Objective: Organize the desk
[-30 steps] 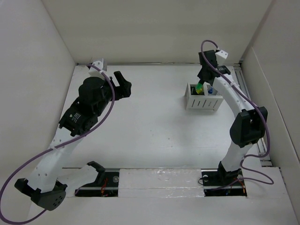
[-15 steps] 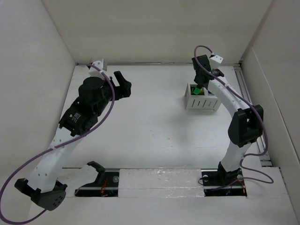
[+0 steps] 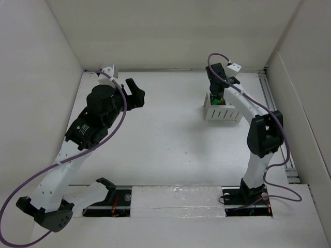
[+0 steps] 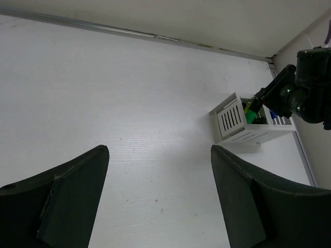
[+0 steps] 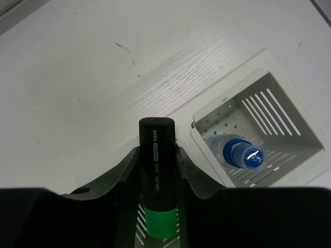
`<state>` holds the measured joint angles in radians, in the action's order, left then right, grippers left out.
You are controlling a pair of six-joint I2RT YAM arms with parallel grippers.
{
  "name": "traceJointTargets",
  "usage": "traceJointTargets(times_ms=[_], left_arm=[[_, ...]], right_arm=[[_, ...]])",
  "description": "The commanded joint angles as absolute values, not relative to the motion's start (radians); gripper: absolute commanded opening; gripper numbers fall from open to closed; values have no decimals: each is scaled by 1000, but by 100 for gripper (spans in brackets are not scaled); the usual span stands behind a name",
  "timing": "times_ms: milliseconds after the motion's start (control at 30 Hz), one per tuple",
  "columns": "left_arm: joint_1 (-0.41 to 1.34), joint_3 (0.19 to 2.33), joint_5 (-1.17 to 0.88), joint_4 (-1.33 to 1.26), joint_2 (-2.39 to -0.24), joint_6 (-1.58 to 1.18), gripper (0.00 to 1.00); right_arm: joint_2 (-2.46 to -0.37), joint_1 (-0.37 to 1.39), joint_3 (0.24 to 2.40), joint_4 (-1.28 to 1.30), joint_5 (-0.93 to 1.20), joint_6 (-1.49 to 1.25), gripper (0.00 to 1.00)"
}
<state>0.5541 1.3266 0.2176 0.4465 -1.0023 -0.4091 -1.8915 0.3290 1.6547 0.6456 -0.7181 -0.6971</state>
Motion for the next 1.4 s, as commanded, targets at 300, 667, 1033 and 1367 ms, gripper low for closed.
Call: traceJointTargets(times_ms=[300,667,1033,1367], left_arm=[[551,1354,221,417,-992,-417,77],[551,1376,210,403,-1035,-417,79],[551,1378,175,383,-1091,-454,82],[551,1276,210,405,-1060,-543,82]], right_arm=[[-1763,436,1566,652,-772,-781,50],[-1534,468,1566,693,-685,-761,44],[-1140,721,1231,456,-74,-794,0],[-1043,977,1071,466,-60,-897,52]])
